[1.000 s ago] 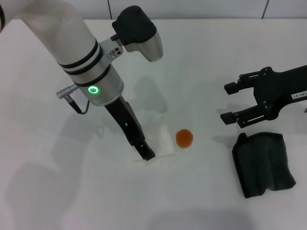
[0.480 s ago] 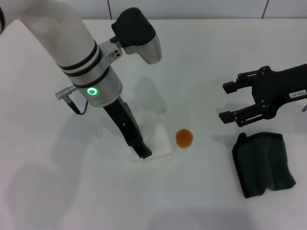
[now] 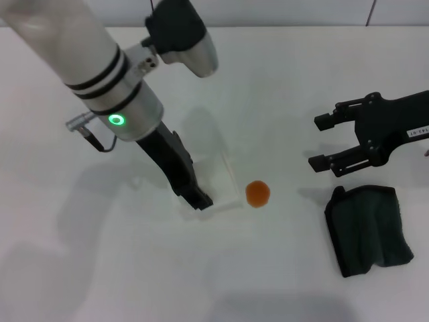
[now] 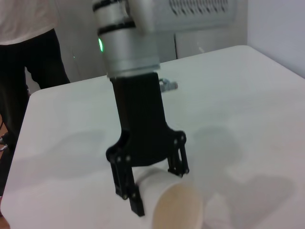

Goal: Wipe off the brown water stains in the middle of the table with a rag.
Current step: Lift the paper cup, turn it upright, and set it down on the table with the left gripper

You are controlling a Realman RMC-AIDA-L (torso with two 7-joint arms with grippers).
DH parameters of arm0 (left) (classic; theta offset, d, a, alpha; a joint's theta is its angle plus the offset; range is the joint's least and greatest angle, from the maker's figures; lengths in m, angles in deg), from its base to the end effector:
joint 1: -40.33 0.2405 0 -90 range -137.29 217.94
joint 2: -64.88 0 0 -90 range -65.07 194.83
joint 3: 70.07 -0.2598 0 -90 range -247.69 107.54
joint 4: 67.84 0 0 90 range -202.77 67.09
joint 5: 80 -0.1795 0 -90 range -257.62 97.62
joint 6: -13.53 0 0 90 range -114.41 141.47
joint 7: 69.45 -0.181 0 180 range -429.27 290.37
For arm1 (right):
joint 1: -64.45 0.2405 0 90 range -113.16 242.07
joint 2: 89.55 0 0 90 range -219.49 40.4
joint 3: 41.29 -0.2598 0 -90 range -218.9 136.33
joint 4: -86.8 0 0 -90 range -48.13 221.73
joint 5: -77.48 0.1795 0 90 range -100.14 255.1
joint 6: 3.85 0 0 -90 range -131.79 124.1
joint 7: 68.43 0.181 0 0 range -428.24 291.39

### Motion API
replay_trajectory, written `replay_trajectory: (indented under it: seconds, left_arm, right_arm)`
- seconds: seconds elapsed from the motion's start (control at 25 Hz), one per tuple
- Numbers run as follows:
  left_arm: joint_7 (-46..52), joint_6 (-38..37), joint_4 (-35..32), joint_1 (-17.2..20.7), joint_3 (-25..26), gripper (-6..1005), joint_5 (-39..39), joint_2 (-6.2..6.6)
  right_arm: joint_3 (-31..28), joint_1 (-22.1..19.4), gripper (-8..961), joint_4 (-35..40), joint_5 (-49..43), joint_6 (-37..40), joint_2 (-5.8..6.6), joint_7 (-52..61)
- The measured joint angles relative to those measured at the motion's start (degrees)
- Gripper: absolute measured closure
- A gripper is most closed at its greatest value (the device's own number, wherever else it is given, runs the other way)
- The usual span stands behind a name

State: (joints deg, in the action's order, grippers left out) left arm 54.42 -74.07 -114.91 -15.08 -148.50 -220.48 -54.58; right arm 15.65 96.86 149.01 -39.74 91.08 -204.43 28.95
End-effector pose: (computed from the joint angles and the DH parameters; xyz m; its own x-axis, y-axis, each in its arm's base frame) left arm -0.1599 0.3450 -0.0910 0.8700 0.3052 -0.3873 0.3079 -0.9497 -0.0567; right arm 0.1916 0.3310 -0.0008 0.9552 -0.2113 -0.2072 -0.2415 -0.9612 -0.1334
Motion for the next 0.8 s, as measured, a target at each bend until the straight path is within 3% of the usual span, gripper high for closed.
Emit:
replay_trajectory:
  seconds: [0.32, 0.36, 0.48, 0.56, 0.6, 0.8]
  left_arm:
    - [-2.49, 1.71, -16.77, 12.32, 0.17, 416, 2.39, 0.05]
    - [-2.49, 1.71, -16.77, 12.32, 0.17, 424, 2.39, 0.05]
    - [-7.01, 6.44, -21.61, 18.39, 0.44, 449, 7.67, 0.19]
    - [-8.19, 7.52, -22.02, 19.26, 0.61, 463, 9.03, 0.19]
    - [-12.99, 10.37, -22.48, 21.88, 2.03, 470, 14.23, 0.20]
    - [-24.49, 11.48, -19.05, 25.38, 7.22, 491, 25.24, 0.18]
  right_arm:
    - [-0.17, 0.29, 131, 0.08, 0.21, -0.06, 0.04, -0.06]
    - [-0.19, 0.29, 131, 0.09, 0.21, -0.07, 0.04, -0.08]
    - [-0.23, 0.32, 130, 0.11, 0.26, -0.09, 0.05, -0.10]
    - [-0.28, 0.36, 130, 0.11, 0.26, -0.10, 0.07, -0.11]
    - [-0.28, 0.37, 130, 0.11, 0.25, -0.10, 0.07, -0.10]
    - [-0.04, 0.43, 130, 0.11, 0.07, -0.10, 0.00, -0.02]
